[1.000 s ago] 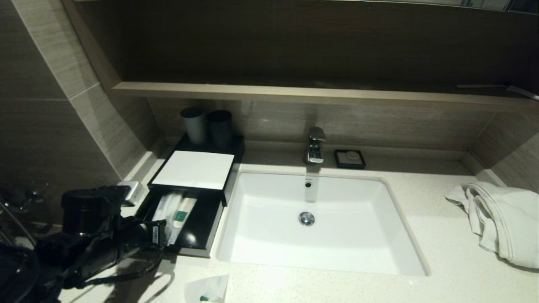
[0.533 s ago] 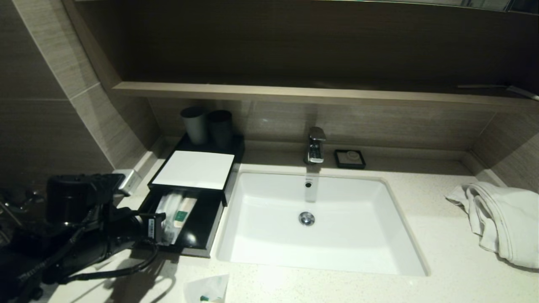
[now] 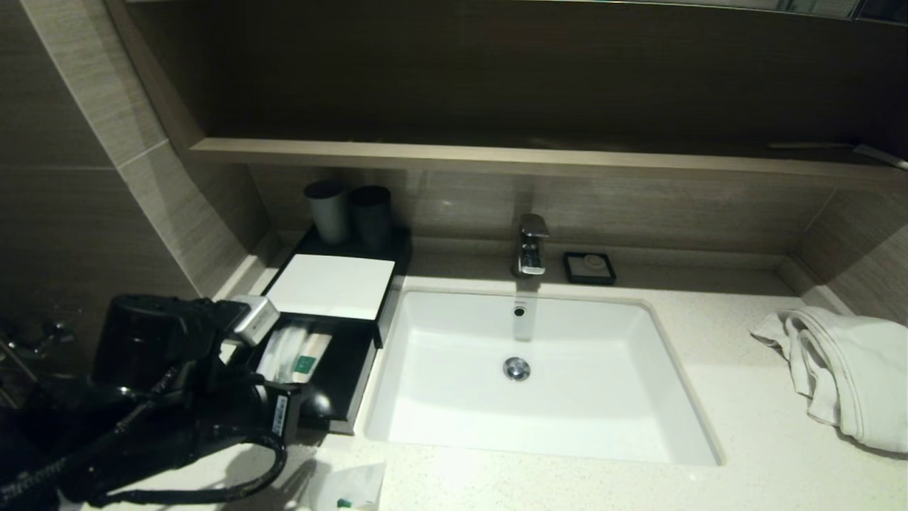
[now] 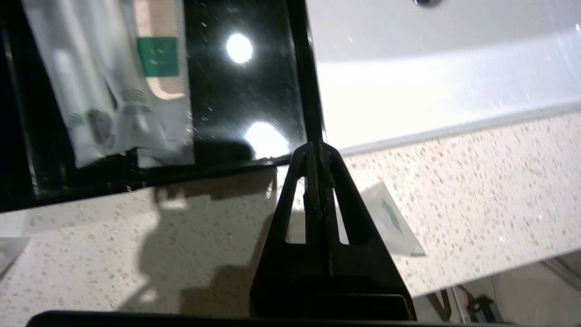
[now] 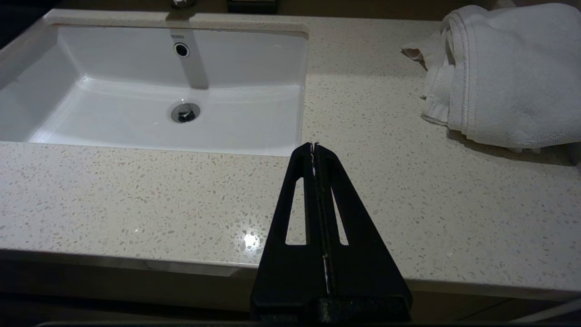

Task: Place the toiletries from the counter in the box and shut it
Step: Pick up the bathroom toiletry

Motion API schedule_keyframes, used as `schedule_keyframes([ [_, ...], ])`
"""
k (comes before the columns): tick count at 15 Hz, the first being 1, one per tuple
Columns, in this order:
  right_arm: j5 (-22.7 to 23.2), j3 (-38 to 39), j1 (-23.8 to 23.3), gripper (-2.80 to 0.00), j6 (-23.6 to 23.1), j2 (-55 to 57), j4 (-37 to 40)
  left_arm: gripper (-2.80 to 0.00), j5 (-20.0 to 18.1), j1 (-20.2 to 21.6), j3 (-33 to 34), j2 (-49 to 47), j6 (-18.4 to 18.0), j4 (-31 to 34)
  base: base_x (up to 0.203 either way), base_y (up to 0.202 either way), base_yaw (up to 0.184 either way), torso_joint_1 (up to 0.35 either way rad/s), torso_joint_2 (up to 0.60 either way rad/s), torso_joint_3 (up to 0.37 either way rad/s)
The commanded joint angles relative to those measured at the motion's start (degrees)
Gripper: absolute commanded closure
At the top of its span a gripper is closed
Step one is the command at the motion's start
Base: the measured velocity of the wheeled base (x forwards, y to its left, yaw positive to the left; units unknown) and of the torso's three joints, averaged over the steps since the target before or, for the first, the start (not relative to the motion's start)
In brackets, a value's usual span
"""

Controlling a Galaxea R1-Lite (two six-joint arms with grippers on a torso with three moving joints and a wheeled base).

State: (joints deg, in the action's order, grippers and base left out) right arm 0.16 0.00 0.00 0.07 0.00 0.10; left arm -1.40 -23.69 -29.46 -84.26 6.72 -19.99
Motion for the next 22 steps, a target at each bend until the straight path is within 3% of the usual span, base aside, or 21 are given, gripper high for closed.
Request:
schedule_keyframes([
  [1, 0.02, 0.00, 0.00, 0.00, 0.01, 0.00, -0.01, 0.00, -0.06, -2.60, -0.78, 0.88, 0.12, 3.04, 0.000, 0.000, 0.000, 0.000, 0.00, 0.000],
  [9, 0.02, 0.00, 0.00, 0.00, 0.01, 0.00, -0.01, 0.00, -0.06, -7.74, -2.84, 4.37, 0.09, 19.30, 0.000, 0.000, 0.000, 0.000, 0.00, 0.000],
  [14, 0.02, 0.00, 0.00, 0.00, 0.01, 0.00, -0.01, 0.00, -1.50, -8.19, -3.20, 1.45, -0.32, 20.68, 0.000, 0.000, 0.000, 0.000, 0.00, 0.000],
  [22, 0.02, 0.00, 0.00, 0.00, 0.01, 0.00, -0.01, 0.00, -1.61, -10.01, -16.81, -3.80, -4.00, 39.12, 0.000, 0.000, 0.000, 0.000, 0.00, 0.000],
])
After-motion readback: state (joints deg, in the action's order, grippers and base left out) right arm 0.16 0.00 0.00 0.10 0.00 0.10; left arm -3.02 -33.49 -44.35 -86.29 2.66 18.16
